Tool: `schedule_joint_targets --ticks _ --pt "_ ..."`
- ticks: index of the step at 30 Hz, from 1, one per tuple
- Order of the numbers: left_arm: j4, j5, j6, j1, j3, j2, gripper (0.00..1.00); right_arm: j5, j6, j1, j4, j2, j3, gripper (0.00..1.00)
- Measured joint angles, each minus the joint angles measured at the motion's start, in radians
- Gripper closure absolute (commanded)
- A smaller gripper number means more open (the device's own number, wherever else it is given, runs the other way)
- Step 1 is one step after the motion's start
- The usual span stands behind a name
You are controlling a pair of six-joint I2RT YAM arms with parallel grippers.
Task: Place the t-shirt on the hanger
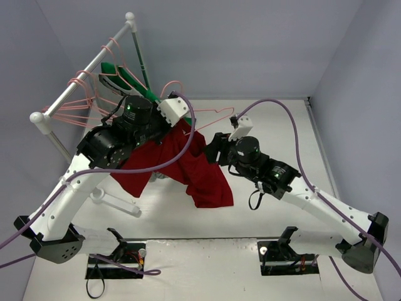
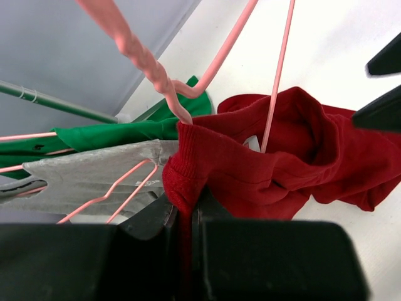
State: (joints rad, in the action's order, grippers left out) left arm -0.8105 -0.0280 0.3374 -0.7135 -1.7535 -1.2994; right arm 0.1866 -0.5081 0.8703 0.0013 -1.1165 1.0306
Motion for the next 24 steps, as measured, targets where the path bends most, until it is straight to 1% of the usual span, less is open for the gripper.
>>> schedule_joint_targets --ticks 3,5,9,14,16,18,20,24 --pt "0.001 0.001 -0.013 0.0 0.009 0.014 1.0 -0.003 -0.02 0.008 0.023 -0.03 0.0 0.49" --pt "0.0 0.001 -0.021 -0.001 0.023 0.026 1.0 -0.004 -0.027 0.014 0.045 -0.045 -0.001 0.51" --pt "-0.001 0.001 -0.034 -0.001 0.042 0.048 1.0 -0.008 -0.039 0.02 0.082 -0.076 -0.001 0.61" --pt "-0.007 0.001 -0.046 -0.001 0.05 0.076 1.0 -0.007 -0.042 0.022 0.114 -0.111 -0.008 0.64" --pt "-0.01 0.001 -0.049 -0.001 0.05 0.089 1.0 -0.007 -0.043 0.022 0.124 -0.121 -0.02 0.71" --pt "-0.012 0.001 -0.051 -0.001 0.05 0.099 1.0 -0.007 -0.045 0.022 0.132 -0.126 -0.037 0.87" --pt "-0.013 0.001 -0.054 -0.001 0.055 0.112 1.0 0.0 -0.045 0.022 0.135 -0.126 -0.052 0.99" --pt "-0.016 0.001 -0.062 -0.001 0.103 0.146 1.0 0.034 -0.04 0.02 0.155 -0.117 -0.086 1.0"
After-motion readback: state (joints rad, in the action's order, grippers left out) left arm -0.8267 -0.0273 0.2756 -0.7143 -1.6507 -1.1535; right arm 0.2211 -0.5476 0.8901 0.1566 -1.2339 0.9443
